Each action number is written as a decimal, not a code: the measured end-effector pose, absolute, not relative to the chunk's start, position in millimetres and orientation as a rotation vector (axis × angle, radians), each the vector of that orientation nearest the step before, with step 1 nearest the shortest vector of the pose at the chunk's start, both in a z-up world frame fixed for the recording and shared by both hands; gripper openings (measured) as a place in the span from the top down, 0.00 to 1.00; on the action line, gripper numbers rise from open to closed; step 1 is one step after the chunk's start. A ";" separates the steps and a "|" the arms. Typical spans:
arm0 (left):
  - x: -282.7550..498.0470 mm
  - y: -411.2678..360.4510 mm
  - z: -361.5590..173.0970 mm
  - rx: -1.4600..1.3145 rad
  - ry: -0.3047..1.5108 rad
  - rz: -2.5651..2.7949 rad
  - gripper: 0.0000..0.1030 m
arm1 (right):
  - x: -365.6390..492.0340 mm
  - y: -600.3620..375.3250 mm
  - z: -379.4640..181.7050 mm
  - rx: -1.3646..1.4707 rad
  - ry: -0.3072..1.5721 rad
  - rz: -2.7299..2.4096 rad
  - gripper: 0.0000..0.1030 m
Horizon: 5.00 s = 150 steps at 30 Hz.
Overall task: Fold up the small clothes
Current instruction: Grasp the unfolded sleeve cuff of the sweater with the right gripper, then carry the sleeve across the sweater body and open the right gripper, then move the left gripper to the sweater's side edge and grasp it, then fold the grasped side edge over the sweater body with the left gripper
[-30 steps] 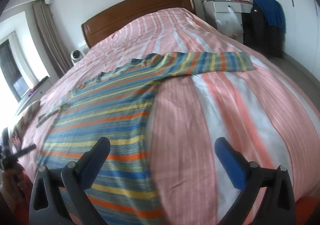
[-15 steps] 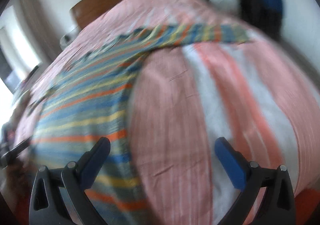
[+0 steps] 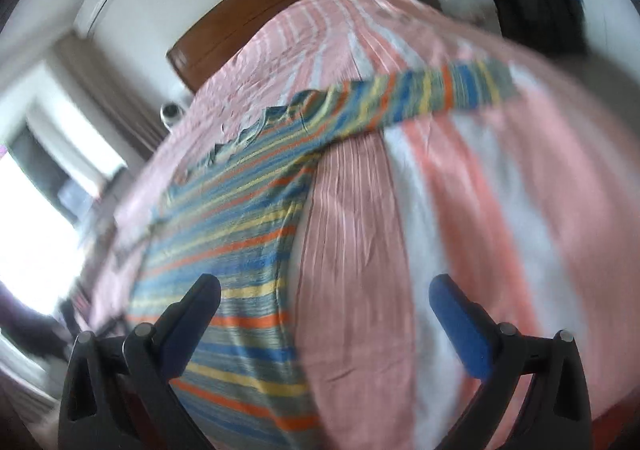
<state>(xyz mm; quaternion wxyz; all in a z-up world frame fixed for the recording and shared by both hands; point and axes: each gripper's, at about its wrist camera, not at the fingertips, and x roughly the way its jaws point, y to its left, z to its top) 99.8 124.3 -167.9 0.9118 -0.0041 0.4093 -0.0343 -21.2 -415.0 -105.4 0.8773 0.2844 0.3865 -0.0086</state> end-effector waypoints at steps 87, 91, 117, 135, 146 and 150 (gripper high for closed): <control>108.0 122.9 -183.9 0.008 0.831 0.026 0.00 | -6.3 -262.7 -126.9 0.028 0.840 0.113 0.26; 108.9 121.4 -184.5 0.015 0.832 0.029 0.00 | -6.3 -256.6 -136.5 -0.012 0.863 0.124 0.26; 297.6 287.2 -137.4 -0.342 0.975 0.153 0.01 | -11.6 -255.7 -145.1 0.010 0.897 0.119 0.20; 305.3 87.6 -10.3 -0.030 0.806 -0.165 0.97 | -10.6 -251.6 -150.5 0.007 0.893 0.144 0.10; 282.2 -129.6 -51.9 0.134 0.907 -0.485 0.18 | -15.4 -251.1 -151.1 -0.001 0.889 0.153 0.10; 291.5 -98.3 -66.9 0.083 0.913 -0.440 0.18 | -20.6 -251.0 -151.0 -0.002 0.890 0.164 0.10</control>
